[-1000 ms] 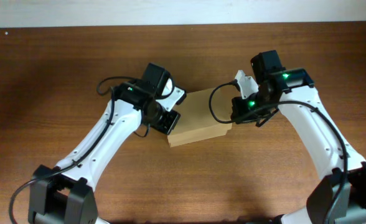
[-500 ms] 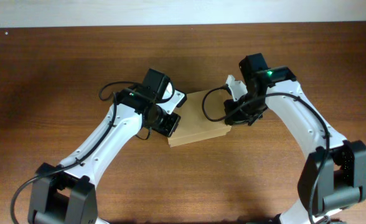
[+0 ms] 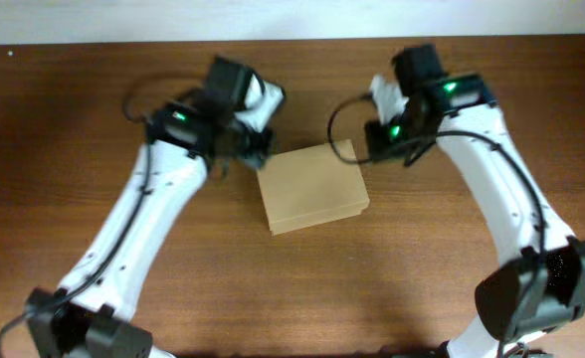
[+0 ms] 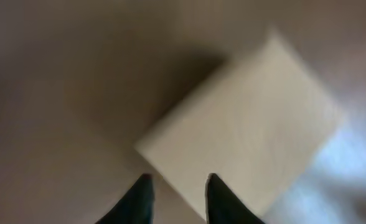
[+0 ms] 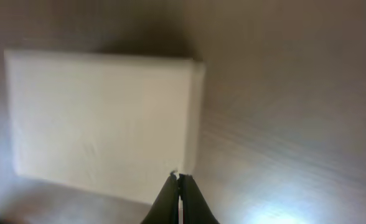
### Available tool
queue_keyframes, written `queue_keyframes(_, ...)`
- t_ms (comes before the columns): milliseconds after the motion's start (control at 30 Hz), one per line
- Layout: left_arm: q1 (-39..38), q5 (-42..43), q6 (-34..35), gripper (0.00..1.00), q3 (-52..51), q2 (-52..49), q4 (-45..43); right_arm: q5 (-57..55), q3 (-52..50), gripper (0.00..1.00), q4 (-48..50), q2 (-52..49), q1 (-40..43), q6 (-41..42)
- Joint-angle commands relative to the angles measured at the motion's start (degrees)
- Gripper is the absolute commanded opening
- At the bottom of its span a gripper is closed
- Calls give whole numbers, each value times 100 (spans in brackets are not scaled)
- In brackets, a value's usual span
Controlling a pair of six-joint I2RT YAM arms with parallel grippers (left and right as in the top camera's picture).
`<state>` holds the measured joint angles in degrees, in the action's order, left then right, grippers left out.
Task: Pack container
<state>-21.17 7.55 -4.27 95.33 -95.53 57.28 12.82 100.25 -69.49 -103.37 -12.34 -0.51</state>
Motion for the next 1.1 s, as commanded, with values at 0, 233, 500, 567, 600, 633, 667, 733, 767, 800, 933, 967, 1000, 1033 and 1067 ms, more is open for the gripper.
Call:
queue_keyframes(0, 306, -1049, -52, 38, 1176, 343, 280, -782, 1429, 4, -328, 295, 208, -57)
queue_keyframes(233, 938, -1663, -551, 41, 2691, 343, 981, -1515, 3987, 4, -1506, 295, 382, -55)
queue_keyframes(500, 1246, -1790, -614, 41, 2822, 887, 1392, -1659, 4435, 4, -1886, 1248, 374, 57)
queue_keyframes(567, 1246, -2065, -638, 41, 2686, 1255, 1384, -1860, 4288, 4, -1853, 1622, 374, 107)
queue_keyframes(600, 1246, -2214, -636, 41, 2573, 1491, 1344, -2033, 4151, 4, -1814, 1867, 374, 151)
queue_keyframes(633, 1246, -2347, -636, 41, 2422, 1770, 1294, -2188, 4000, 4, -1768, 2087, 374, 164)
queue_keyframes(667, 1246, -2430, -638, 41, 2234, 2063, 1250, -2389, 3794, 4, -1700, 2347, 374, 166)
queue_keyframes(733, 1246, -2544, -636, 41, 1812, 2623, 1167, -2688, 3351, 4, -1613, 2822, 374, 275)
queue_keyframes(767, 1246, -2594, -636, 41, 1580, 2883, 1119, -2728, 3161, 4, -1626, 3008, 374, 275)
queue_keyframes(800, 1246, -2662, -636, 41, 1281, 3165, 1073, -2726, 2962, 4, -1674, 3182, 374, 295)
queue_keyframes(933, 1246, -2970, -601, 41, -168, 4194, 1005, -2702, 2218, 4, -2406, 3790, 374, 474)
queue_keyframes(967, 1246, -2966, -533, 42, -557, 4411, 968, -2691, 2028, 4, -2559, 3932, 374, 597)
queue_keyframes(1000, 1246, -2968, -455, 42, -931, 4607, 940, -2629, 1840, 4, -2597, 4083, 372, 667)
queue_keyframes(1033, 1246, -2966, -393, 42, -1250, 4767, 907, -2590, 1631, 4, -2594, 4251, 372, 662)
queue_keyframes(1067, 1246, -2968, -304, 43, -1617, 4944, 850, -2599, 1342, 4, -2559, 4494, 372, 660)
